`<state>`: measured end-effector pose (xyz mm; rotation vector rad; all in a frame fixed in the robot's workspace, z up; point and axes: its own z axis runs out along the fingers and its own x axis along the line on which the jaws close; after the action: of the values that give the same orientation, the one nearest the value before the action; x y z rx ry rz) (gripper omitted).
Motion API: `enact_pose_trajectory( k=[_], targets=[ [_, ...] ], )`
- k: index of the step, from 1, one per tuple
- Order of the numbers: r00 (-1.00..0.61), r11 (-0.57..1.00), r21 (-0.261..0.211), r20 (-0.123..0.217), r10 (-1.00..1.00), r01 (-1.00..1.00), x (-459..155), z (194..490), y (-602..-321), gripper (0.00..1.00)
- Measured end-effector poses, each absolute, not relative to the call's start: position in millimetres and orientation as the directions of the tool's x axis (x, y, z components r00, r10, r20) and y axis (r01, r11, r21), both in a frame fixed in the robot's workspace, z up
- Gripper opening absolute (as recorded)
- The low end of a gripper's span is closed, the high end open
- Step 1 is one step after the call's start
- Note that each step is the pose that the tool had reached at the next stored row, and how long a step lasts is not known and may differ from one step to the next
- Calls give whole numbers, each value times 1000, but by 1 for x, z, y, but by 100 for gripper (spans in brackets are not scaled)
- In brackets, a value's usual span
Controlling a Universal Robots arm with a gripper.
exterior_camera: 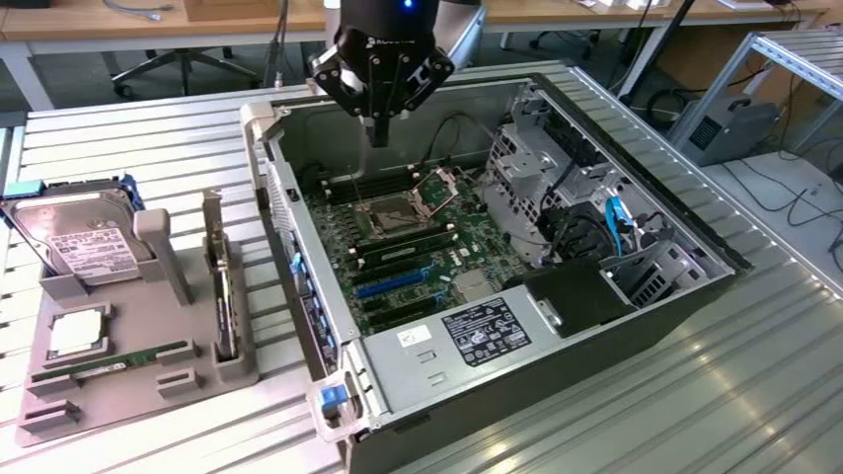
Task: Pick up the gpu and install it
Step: 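Reach for the gpu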
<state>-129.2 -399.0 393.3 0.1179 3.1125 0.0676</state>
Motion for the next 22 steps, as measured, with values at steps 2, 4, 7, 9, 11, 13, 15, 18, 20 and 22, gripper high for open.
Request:
enact_pose_trajectory(
  k=[2, 4, 7, 9, 11, 13, 15, 18, 20, 22],
  targets=[
    [-997, 996, 44, -25, 76, 75, -131, 393, -399, 11],
    [-997, 996, 44, -25, 76, 75, -132, 393, -399, 11],
    [-997, 996, 44, -25, 76, 75, -134, 393, -399, 11],
    [-997, 996, 44, -25, 76, 75, -135, 393, -399, 11],
    [-997, 996, 44, -25, 76, 75, -137, 393, -399, 11],
    [-997, 996, 44, -25, 76, 75, -140, 393, -399, 11],
    [-997, 996, 44, -25, 76, 75, -141, 393, -399, 11],
    [-997, 996, 44, -25, 76, 75, -144, 393, -399, 11],
    [-997, 996, 44, -25, 76, 75, -146, 393, -399, 11],
    [-997, 996, 44, -25, 76, 75, -148, 393, -399, 11]
  ],
)
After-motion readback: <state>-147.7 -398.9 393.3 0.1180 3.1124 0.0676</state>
